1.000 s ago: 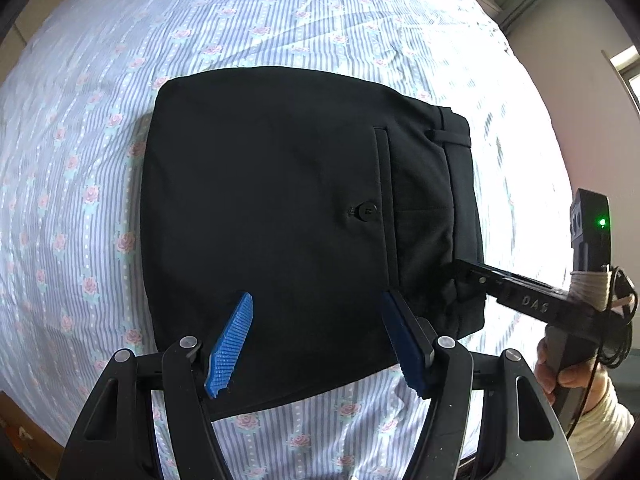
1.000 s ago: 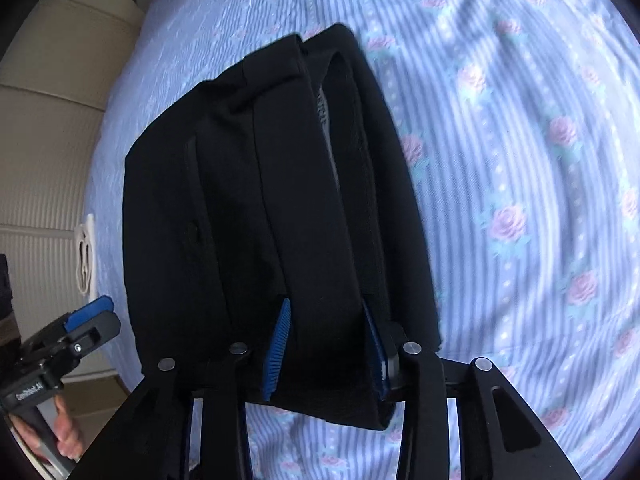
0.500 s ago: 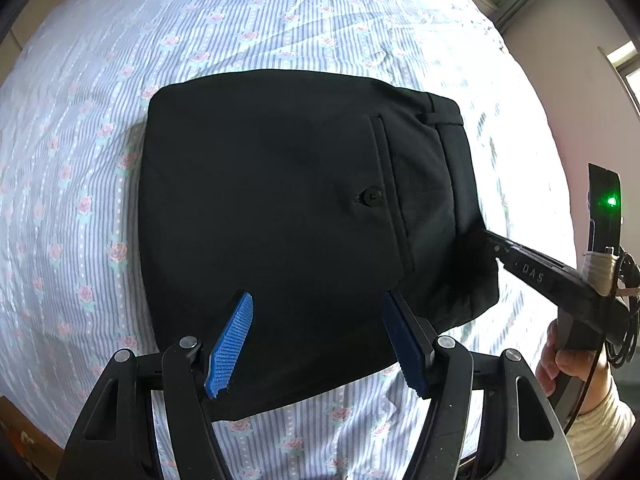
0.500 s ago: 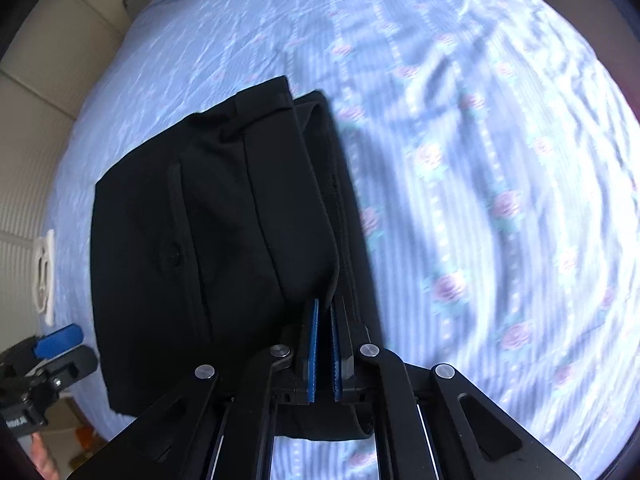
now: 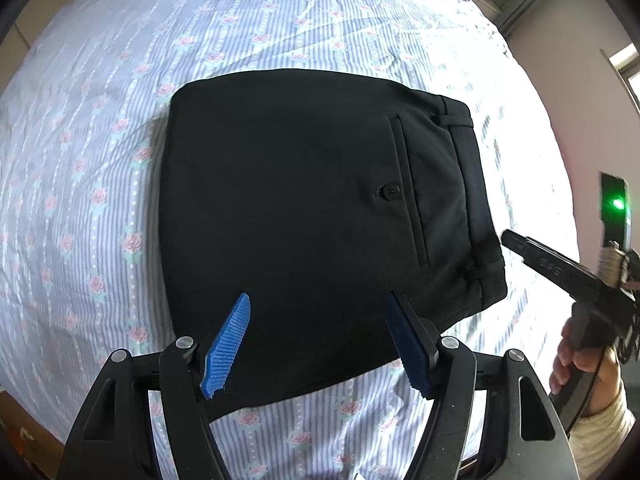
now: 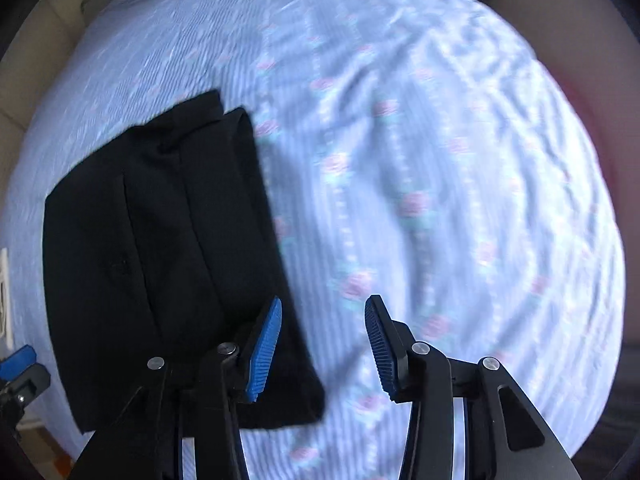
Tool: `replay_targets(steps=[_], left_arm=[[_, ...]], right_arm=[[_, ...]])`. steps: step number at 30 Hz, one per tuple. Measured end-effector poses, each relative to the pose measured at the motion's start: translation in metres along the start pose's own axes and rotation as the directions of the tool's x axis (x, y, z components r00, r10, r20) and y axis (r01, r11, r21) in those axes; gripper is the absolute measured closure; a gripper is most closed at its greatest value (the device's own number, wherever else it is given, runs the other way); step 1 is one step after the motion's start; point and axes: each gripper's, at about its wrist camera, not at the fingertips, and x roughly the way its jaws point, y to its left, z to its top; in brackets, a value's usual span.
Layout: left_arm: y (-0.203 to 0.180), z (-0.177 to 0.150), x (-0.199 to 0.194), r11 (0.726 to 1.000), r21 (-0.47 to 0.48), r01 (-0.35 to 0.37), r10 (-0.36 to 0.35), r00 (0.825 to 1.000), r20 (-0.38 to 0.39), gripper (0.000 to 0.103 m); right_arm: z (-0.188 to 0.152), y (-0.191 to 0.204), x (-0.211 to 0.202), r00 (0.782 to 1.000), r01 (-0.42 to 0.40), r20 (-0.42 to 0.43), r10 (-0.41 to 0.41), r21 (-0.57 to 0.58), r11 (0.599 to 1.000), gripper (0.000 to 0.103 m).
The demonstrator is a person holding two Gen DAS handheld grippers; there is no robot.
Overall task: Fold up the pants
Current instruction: 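Release the trousers and move both grippers back from the bundle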
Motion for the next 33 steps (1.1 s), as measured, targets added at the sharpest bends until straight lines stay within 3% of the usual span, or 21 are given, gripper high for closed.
replay_targets(steps=[2,6,8,18,26,30,33], left_arm=[[0.004,-0.005,-0.007,1.0,0.003,0.012,-0.012,1.0,0.012,0.034],[0.014,-0.024,-0.037,0.999,0.029,0.016,-0.018,0.998,0.068,0.032],[0.019,-0.033,-0.053,0.999,0.036,0.015,-0.018,0.995,0.097,0.029],[0.07,-0.089,-0.142,0.999,0.031,-0.02,0.012,0.971,0.238,0.025],[0.129,-0.108,-0.178,0.994,0.109,-0.02,-0.011,0.961,0.278,0.023],[0.16,-0.102,-0.19,0.966,0.257,0.004,-0.075,0.961,0.265,0.023],[0.184,-0.091,-0.199,0.941,0.337,0.035,-0.131,0.956,0.264,0.021]], right_arm=[[-0.009,-0.001,-0.02,1.0,-0.022,0.017,0.022,0.007,1.0,0.057],[-0.035,0.002,-0.068,0.991,-0.091,0.097,0.09,0.003,0.996,0.038],[-0.05,0.013,-0.09,0.981,-0.143,0.133,0.14,0.01,0.99,0.033],[-0.123,0.077,-0.15,0.937,-0.291,0.188,0.294,-0.042,0.956,0.031],[-0.172,0.133,-0.178,0.928,-0.307,0.234,0.29,0.037,0.951,0.031],[-0.196,0.163,-0.193,0.926,-0.29,0.29,0.241,0.139,0.947,0.031],[-0.218,0.183,-0.202,0.92,-0.289,0.34,0.193,0.261,0.921,0.028]])
